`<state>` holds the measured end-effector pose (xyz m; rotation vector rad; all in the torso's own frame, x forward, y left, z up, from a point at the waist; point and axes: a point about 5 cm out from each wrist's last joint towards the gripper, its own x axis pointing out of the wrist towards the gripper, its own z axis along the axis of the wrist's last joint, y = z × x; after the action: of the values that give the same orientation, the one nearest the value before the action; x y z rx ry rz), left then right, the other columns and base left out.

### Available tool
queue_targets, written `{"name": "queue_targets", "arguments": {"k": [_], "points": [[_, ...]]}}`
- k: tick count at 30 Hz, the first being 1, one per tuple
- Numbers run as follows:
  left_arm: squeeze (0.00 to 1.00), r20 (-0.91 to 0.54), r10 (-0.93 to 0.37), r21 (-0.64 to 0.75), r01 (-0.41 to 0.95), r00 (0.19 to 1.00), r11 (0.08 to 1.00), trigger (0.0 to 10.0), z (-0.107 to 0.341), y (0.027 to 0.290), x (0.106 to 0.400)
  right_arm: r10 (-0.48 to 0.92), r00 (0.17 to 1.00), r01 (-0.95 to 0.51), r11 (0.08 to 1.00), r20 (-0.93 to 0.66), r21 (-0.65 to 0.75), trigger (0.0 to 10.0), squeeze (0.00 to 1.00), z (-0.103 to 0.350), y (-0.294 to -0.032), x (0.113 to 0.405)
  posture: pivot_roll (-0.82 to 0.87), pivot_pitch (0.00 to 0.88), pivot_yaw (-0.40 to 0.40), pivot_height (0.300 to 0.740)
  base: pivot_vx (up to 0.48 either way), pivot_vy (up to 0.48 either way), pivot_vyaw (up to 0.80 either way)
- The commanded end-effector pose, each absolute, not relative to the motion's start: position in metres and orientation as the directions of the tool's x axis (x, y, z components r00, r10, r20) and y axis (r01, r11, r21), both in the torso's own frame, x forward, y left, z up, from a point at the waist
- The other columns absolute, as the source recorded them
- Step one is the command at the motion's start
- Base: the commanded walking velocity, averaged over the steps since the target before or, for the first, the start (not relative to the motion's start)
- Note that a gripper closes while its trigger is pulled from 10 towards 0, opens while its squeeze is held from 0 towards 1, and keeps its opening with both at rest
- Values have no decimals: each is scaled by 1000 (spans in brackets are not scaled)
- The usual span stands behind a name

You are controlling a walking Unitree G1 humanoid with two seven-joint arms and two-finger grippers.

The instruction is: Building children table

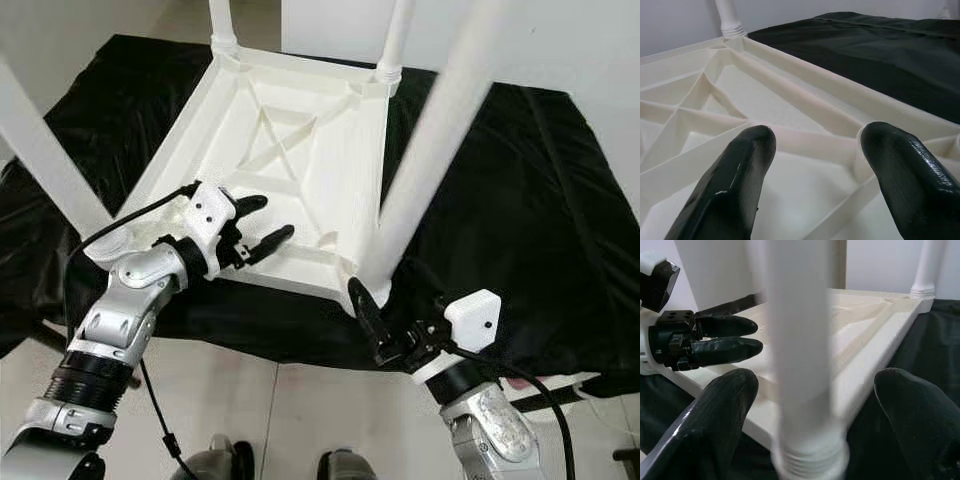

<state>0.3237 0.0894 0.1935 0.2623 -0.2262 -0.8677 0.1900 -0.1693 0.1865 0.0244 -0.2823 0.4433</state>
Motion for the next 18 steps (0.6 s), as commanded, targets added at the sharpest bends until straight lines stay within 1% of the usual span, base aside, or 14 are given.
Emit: {"name": "queue_targets", "arguments": {"k": [1,7,13,18], "points": [[0,82,-789,325,733,608,598,10000,190,84,320,415,872,-417,907,260,-50,10000,0,184,-172,189,-17,173,9,740,0,0,0],[0,95,-781,279,737,617,616,10000,190,85,320,421,871,-423,905,254,-52,10000,0,183,-172,189,-16,177,7,740,0,0,0],[0,97,-770,280,725,630,629,10000,190,86,321,426,869,-427,903,251,-55,10000,0,183,-172,189,-15,176,5,740,0,0,0],[0,96,-767,252,730,635,636,10000,188,87,320,433,866,-433,900,251,-60,10000,0,183,-172,190,-13,174,3,740,0,0,0]]}}
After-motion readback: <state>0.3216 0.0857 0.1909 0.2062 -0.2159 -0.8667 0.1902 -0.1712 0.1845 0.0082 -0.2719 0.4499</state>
